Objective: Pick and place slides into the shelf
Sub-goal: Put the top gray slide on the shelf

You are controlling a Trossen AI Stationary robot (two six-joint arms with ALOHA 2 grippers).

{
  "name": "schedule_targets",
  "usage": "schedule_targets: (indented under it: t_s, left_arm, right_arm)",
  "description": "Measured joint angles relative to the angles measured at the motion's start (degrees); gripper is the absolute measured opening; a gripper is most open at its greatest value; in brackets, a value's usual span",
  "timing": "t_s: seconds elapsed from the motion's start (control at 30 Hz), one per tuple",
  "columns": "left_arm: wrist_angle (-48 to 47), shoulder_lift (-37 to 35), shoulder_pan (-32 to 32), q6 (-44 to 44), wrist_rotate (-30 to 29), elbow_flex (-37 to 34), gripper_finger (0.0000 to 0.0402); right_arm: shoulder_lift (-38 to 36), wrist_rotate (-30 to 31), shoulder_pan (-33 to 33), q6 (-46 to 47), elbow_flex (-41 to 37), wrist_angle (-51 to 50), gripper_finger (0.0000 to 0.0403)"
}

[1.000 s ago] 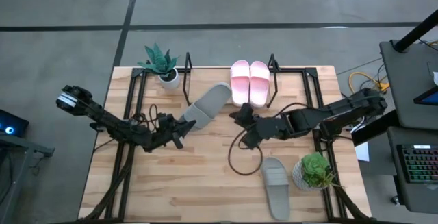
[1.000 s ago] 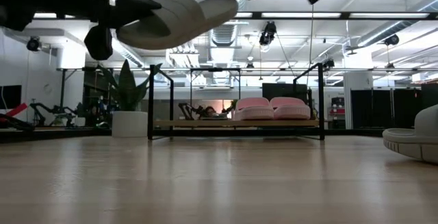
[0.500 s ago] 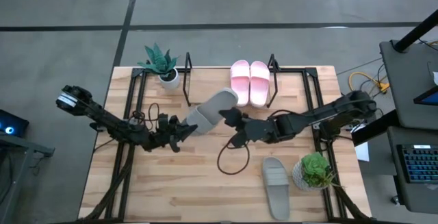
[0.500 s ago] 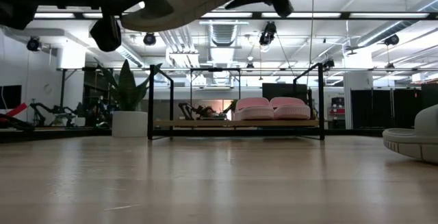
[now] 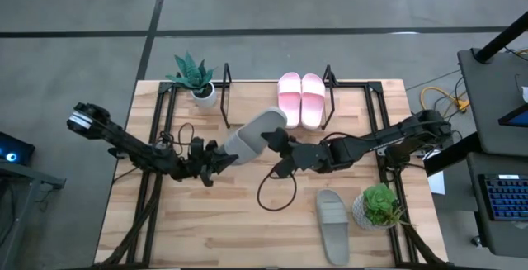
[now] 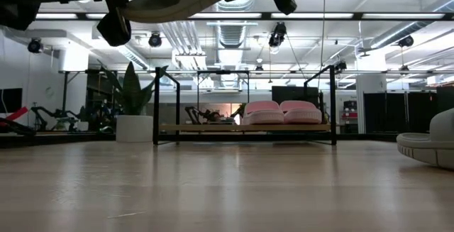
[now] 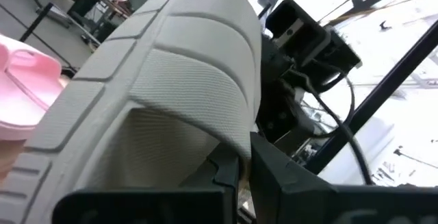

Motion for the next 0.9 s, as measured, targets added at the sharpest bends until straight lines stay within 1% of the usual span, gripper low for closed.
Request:
schedule_targets:
  t_s: [0.17,0.27,0.4,0.47,0.57,0.67,0.8,0.9]
  left_arm:
    - [-0.1,-0.5,0.0,0.3,0.7,0.0,0.0]
    - [-0.4,-0.4,0.0,0.6,1.1,0.0,0.0]
    - [-0.2,-0.4,0.0,4.1,1.2,0.0,0.0003]
    - [-0.3,-0.6,0.0,9.0,1.6,0.0,0.0013]
    - [-0.3,-0.9,0.0,19.6,2.5,0.0,0.0038]
    - [-0.5,-1.6,0.0,29.2,3.9,0.0,0.0075]
    - [-0.6,-3.5,0.0,37.9,4.9,0.0,0.0133]
    - [-1.0,-5.5,0.0,44.2,7.3,0.0,0.0174]
  right_arm:
    - [0.3,0.6,0.0,0.2,0.0,0.2,0.0135]
    - [0.4,1.0,0.0,0.3,0.0,0.2,0.0106]
    - [0.2,1.1,0.1,0.3,0.0,0.2,0.0045]
    - [0.0,0.6,0.1,1.3,0.0,0.2,0.0035]
    - [-0.9,-1.9,0.0,5.6,0.0,-0.7,0.0035]
    - [-2.0,-3.8,-0.2,8.5,0.0,-1.7,0.0035]
    - [-3.5,-4.4,-0.8,11.4,-0.1,-2.6,0.0035]
    - [-4.8,-5.1,-1.4,14.9,-0.1,-5.4,0.0035]
